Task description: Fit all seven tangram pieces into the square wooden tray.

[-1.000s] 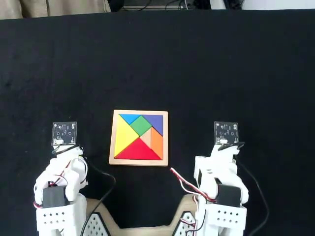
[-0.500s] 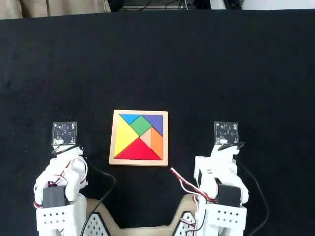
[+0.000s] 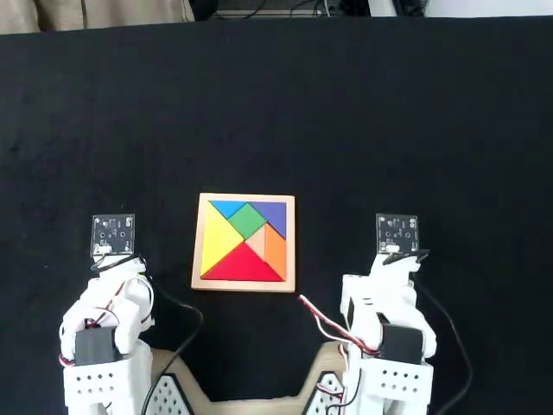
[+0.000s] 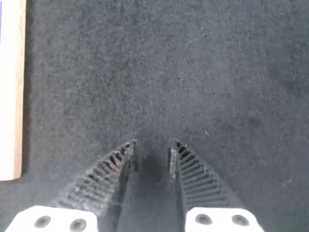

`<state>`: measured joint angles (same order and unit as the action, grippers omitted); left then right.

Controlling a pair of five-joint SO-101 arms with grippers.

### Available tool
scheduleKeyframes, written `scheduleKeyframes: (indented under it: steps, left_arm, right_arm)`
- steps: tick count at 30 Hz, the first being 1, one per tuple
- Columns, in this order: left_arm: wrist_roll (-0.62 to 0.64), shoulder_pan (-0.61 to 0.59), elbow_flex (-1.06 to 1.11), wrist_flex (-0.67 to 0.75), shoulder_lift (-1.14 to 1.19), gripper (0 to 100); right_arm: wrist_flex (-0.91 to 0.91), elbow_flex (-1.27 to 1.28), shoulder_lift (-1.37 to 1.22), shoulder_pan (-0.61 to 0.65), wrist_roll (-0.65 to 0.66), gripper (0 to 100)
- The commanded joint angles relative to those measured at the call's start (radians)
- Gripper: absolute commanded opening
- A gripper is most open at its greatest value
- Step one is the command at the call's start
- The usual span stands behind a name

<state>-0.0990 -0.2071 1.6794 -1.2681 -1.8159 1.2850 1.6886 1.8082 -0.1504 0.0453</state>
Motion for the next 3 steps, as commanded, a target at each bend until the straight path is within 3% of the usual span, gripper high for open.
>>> scheduleKeyframes:
  steps: [1, 3]
  left_arm:
    - [0.011, 0.004, 0.021, -0.003, -0.005, 3]
    - [0.011, 0.004, 0.021, -0.003, -0.005, 3]
  right_arm:
    - [0.006, -0.002, 0.058, -0.015, 0.002, 12.0]
    - [0.006, -0.002, 0.058, -0.015, 0.002, 12.0]
